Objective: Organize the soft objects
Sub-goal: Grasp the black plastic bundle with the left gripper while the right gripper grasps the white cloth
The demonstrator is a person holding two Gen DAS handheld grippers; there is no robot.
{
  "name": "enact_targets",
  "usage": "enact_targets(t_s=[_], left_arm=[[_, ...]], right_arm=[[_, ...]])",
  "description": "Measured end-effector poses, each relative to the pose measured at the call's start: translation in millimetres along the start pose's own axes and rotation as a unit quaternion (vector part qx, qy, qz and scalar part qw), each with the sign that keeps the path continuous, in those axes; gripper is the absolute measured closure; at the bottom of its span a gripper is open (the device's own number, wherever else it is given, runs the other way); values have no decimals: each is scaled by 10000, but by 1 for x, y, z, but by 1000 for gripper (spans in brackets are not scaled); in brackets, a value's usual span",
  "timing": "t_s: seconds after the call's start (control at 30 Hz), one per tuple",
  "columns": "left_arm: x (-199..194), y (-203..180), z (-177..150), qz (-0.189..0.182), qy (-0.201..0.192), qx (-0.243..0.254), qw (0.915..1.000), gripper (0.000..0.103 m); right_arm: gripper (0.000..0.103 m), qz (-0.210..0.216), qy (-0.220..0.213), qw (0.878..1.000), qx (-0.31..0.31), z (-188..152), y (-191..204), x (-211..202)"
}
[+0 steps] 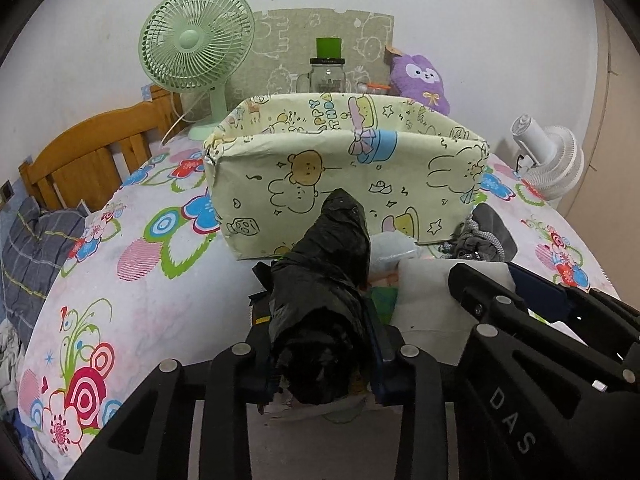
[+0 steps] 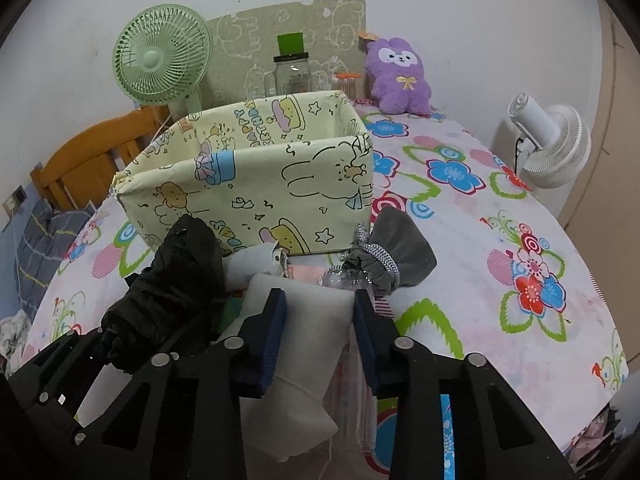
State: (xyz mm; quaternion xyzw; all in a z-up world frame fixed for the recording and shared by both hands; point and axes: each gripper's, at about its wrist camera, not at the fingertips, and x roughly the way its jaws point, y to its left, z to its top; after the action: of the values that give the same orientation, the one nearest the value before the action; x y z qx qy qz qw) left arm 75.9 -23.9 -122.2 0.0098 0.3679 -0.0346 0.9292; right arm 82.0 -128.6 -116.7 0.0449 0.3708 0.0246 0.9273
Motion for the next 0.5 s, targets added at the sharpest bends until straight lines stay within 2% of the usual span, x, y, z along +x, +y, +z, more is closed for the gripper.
enact_targets(t_s=[0.5], left_arm=[[-23,-2,15,-73,-221,-51,9997,73]], right_arm=[[75,62,-318,9995,26,13,-1,-26]])
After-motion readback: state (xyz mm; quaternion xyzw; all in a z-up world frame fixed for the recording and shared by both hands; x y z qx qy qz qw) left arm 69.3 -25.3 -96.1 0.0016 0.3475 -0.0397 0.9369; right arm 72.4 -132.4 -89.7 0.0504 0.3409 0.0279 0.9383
